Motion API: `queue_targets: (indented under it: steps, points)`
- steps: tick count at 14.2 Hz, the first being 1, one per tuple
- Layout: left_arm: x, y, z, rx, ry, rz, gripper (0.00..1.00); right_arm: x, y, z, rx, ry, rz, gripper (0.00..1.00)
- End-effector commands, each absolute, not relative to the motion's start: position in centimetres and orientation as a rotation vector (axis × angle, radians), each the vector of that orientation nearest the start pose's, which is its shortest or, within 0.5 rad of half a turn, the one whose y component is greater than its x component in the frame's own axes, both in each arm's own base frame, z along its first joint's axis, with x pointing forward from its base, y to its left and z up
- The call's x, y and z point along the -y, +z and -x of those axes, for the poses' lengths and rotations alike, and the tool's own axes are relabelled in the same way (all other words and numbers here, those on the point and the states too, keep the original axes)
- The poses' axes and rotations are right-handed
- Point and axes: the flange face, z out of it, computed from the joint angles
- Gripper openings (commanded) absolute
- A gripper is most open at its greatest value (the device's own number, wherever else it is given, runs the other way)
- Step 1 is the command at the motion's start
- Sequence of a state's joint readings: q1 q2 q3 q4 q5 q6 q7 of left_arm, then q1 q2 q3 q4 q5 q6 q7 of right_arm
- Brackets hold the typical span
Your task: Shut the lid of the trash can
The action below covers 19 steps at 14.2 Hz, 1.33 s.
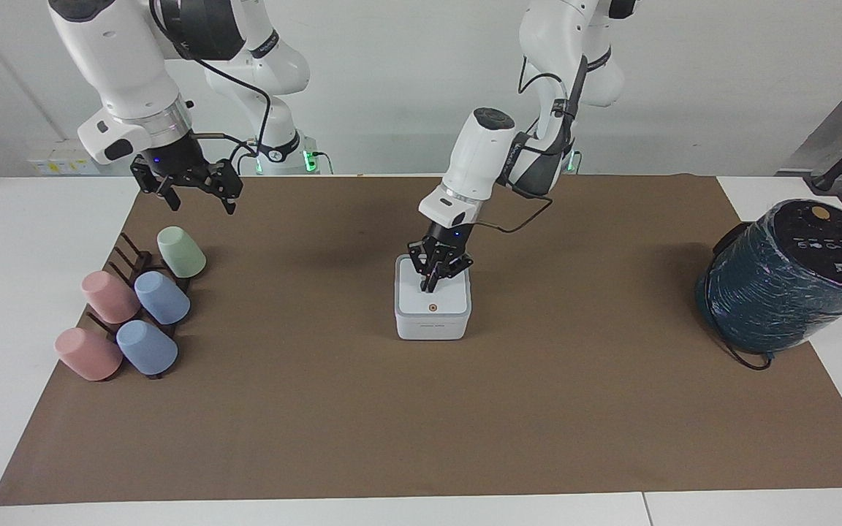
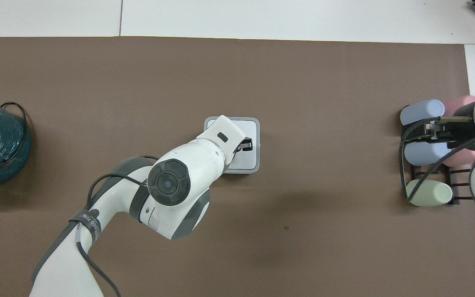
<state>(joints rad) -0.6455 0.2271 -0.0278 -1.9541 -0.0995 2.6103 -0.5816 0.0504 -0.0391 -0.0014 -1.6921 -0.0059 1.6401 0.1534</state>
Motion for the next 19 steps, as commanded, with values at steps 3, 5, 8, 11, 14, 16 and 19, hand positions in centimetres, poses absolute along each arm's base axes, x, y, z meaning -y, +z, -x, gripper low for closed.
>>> queue_targets:
  steps: [3, 5, 8, 11, 14, 16, 19]
  points:
    - [38.6, 46.0, -53.2, -0.01, -0.171, 3.334, 0.16, -2.5, 59.6, -54.5, -0.136, 0.019, 3.126, 1.0]
    - [35.8, 48.0, -53.8, 0.012, -0.101, 3.305, 0.16, -2.4, 59.6, -54.5, -0.138, 0.019, 3.125, 1.0]
    - [30.2, 50.3, -55.0, -0.062, 0.044, 3.242, 0.22, -2.4, 59.6, -54.5, -0.138, 0.019, 3.125, 1.0]
    - [21.1, 52.0, -57.2, -0.196, 0.106, 3.211, 0.28, -2.5, 59.6, -54.5, -0.136, 0.019, 3.126, 1.0]
    - [12.3, 53.4, -58.1, -0.336, 0.153, 3.191, 0.3, -2.5, 59.6, -54.5, -0.136, 0.019, 3.126, 1.0]
    - [8.5, 54.5, -57.8, -0.365, 0.145, 3.152, 0.34, -2.4, 59.6, -54.5, -0.138, 0.019, 3.125, 1.0]
    - [6.1, 56.9, -56.8, -0.334, 0.107, 3.139, 0.8, -2.5, 59.6, -54.5, -0.136, 0.019, 3.126, 1.0]
